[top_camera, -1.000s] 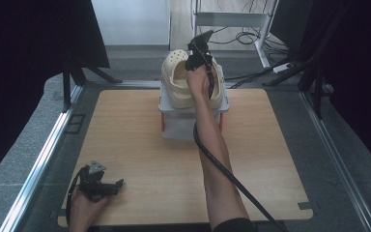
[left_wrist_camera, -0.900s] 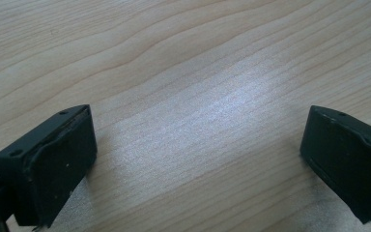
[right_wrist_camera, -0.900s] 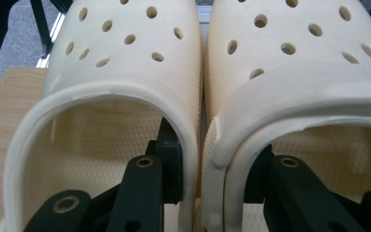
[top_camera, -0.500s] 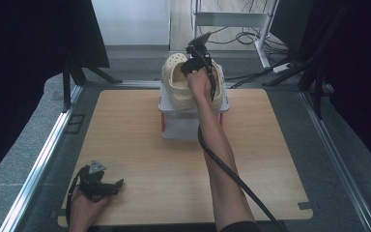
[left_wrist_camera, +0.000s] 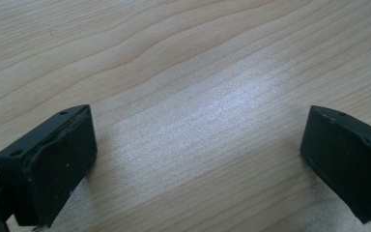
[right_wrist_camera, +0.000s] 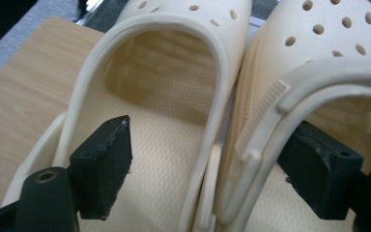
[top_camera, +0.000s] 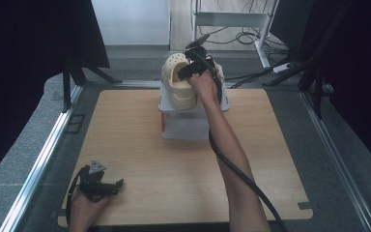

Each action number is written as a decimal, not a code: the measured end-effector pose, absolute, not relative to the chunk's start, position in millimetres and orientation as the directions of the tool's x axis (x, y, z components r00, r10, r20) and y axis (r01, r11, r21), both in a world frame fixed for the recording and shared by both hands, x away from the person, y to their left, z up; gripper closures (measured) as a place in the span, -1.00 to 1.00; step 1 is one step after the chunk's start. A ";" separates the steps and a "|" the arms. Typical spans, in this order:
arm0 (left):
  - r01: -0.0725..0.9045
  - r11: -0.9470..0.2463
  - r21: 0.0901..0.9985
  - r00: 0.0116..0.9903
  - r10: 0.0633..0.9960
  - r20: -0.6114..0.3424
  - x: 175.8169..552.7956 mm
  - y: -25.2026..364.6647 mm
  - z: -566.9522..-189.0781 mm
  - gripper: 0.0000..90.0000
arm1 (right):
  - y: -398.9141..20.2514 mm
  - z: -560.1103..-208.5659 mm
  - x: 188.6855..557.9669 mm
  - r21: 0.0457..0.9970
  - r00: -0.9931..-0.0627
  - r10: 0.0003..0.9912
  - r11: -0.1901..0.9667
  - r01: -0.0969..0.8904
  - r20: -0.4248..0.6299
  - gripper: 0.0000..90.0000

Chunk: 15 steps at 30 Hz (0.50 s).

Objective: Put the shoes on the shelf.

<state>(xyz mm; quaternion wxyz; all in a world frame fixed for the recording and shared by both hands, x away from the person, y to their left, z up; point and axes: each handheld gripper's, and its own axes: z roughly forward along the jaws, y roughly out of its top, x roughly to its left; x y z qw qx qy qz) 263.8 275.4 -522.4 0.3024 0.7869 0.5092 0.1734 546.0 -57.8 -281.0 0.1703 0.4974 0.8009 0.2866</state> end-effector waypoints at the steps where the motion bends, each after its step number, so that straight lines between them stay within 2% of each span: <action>1: 0.697 -0.298 0.653 0.421 0.906 -0.035 263.8 275.4 -522.4 -1.00 | -59.1 -280.4 544.1 0.631 -0.454 0.891 0.344 0.695 0.014 -0.55; 5: 0.696 -0.298 0.653 0.421 0.906 -0.035 263.8 275.4 -522.4 -1.00 | -61.8 -278.4 536.3 0.640 -0.481 0.877 0.367 0.675 0.004 -0.61; 15: 0.694 -0.296 0.657 0.418 0.908 -0.033 263.9 275.1 -522.9 -1.00 | -69.9 -262.9 507.7 0.699 -0.577 0.817 0.417 0.581 -0.008 -0.61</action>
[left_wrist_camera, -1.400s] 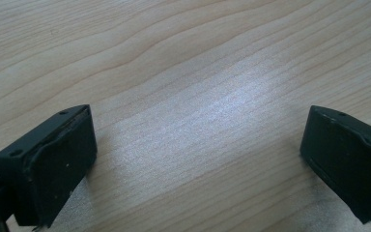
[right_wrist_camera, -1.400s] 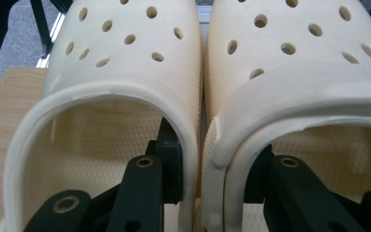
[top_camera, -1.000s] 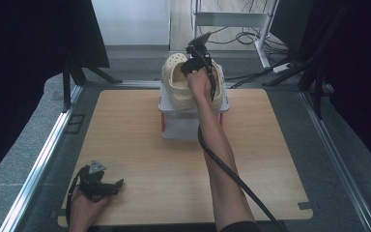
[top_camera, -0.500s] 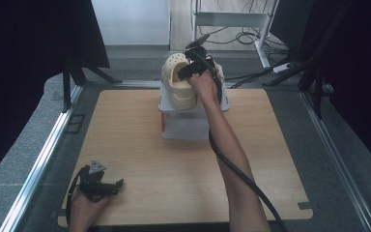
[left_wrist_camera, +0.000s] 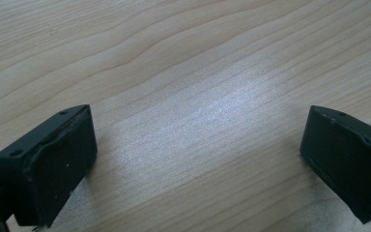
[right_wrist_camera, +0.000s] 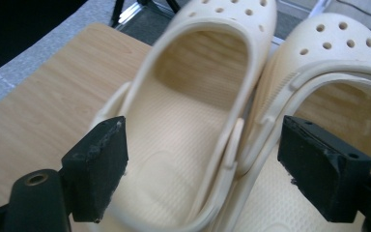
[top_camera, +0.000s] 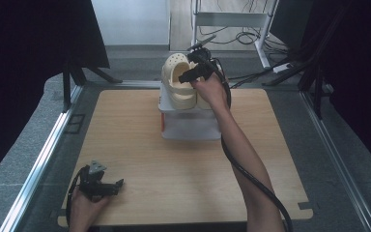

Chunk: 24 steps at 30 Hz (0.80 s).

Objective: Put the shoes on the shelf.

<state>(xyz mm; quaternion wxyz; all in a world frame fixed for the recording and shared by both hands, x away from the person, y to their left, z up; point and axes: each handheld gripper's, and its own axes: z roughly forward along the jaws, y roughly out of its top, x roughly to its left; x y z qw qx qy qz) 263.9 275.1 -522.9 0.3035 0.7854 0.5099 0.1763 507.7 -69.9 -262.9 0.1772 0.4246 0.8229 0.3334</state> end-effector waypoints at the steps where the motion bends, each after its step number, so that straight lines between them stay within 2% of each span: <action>1: 0.694 -0.296 0.657 0.418 0.908 -0.033 263.9 275.1 -522.9 -1.00 | -69.8 -261.2 503.9 0.701 -0.585 0.811 0.423 0.575 -0.010 -0.62; 5: 0.694 -0.295 0.657 0.417 0.908 -0.033 263.8 274.9 -522.8 -1.00 | -72.2 -257.1 488.5 0.723 -0.617 0.786 0.445 0.528 -0.033 -0.64; 24: 0.694 -0.295 0.657 0.415 0.910 -0.029 264.0 273.9 -522.8 -1.00 | -126.7 -279.4 446.6 0.732 -0.701 0.712 0.502 0.461 -0.047 -0.73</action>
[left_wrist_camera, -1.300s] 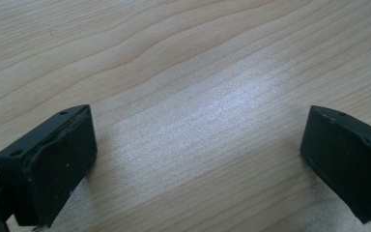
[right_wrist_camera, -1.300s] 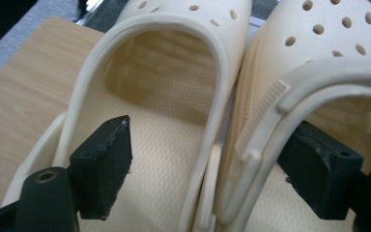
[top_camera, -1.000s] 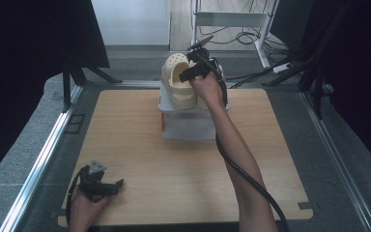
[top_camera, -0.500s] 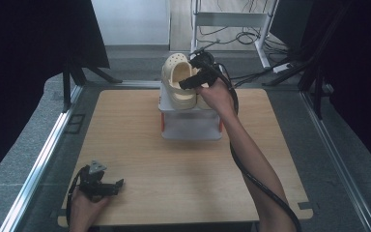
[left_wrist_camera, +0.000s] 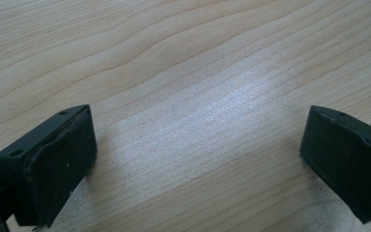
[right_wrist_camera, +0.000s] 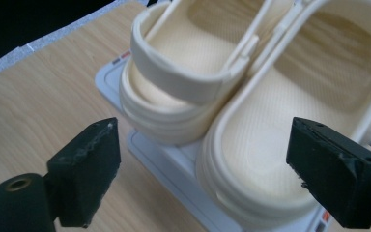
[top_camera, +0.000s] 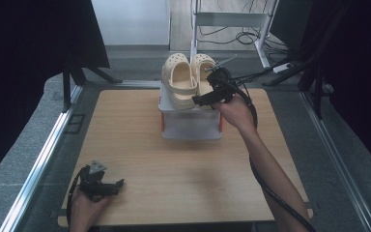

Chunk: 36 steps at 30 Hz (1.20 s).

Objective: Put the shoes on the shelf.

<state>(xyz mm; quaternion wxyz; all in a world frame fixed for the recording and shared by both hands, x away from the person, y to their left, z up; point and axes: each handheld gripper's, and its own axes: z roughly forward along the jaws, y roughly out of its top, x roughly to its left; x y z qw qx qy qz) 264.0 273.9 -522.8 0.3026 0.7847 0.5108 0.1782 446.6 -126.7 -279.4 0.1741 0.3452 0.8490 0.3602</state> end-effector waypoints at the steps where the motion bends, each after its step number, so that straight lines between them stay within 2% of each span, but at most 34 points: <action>1: 0.694 -0.296 0.656 0.415 0.909 -0.029 264.0 273.9 -522.7 -1.00 | -129.8 -280.6 444.5 0.737 -0.701 0.711 0.503 0.452 -0.055 -0.73; 20: 0.695 -0.294 0.656 0.414 0.910 -0.031 264.0 272.9 -522.6 -1.00 | -198.1 -303.3 407.1 0.752 -0.702 0.711 0.489 0.441 -0.051 -1.00; 32: 0.695 -0.292 0.656 0.411 0.911 -0.030 264.0 272.2 -522.7 -1.00 | -241.9 -314.7 374.3 0.775 -0.703 0.711 0.453 0.442 -0.015 -1.00; 36: 0.695 -0.291 0.657 0.410 0.912 -0.029 264.0 271.8 -522.7 -1.00 | -251.7 -325.6 363.7 0.762 -0.705 0.708 0.478 0.438 -0.039 -1.00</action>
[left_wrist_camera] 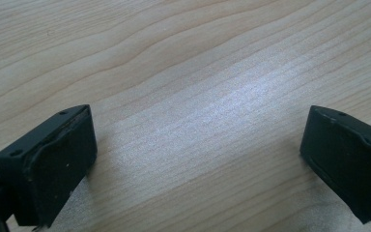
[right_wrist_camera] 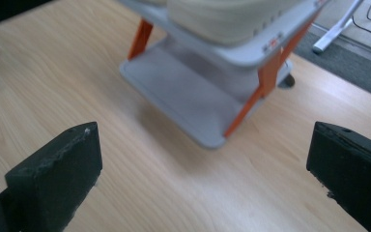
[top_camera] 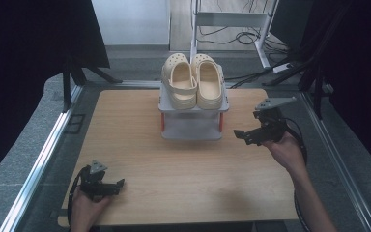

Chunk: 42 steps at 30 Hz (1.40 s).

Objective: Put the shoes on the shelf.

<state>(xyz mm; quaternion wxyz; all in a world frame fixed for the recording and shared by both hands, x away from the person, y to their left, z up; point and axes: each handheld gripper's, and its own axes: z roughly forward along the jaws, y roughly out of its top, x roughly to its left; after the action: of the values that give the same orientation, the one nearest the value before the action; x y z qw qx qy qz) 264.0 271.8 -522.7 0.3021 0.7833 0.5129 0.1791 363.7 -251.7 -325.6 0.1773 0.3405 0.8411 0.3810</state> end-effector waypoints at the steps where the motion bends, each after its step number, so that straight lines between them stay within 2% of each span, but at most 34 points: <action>1: 0.695 -0.290 0.658 0.409 0.912 -0.029 264.0 271.7 -522.8 -1.00 | -254.2 -328.7 361.2 0.762 -0.705 0.709 0.475 0.439 -0.036 -1.00; 18: 0.698 -0.289 0.655 0.407 0.913 -0.031 263.7 271.2 -522.6 -1.00 | -273.8 -394.4 326.2 0.782 -0.686 0.727 0.443 0.439 -0.026 -1.00; 31: 0.699 -0.284 0.656 0.401 0.915 -0.031 263.6 270.5 -522.7 -1.00 | -262.7 -470.0 310.4 0.776 -0.688 0.725 0.440 0.452 -0.010 -1.00; 36: 0.699 -0.285 0.656 0.401 0.915 -0.031 263.6 270.5 -522.6 -1.00 | -258.5 -500.5 310.9 0.753 -0.689 0.724 0.437 0.491 0.029 -1.00; 42: 0.699 -0.285 0.656 0.401 0.915 -0.031 263.6 270.4 -522.6 -1.00 | -251.9 -519.2 311.9 0.692 -0.699 0.715 0.504 0.516 0.000 -1.00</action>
<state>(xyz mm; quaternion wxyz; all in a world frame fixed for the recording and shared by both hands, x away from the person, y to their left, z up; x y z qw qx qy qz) 263.6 270.4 -522.6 0.3009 0.7811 0.5168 0.1795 311.9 -251.9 -519.2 0.1450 0.3601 0.8551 0.3437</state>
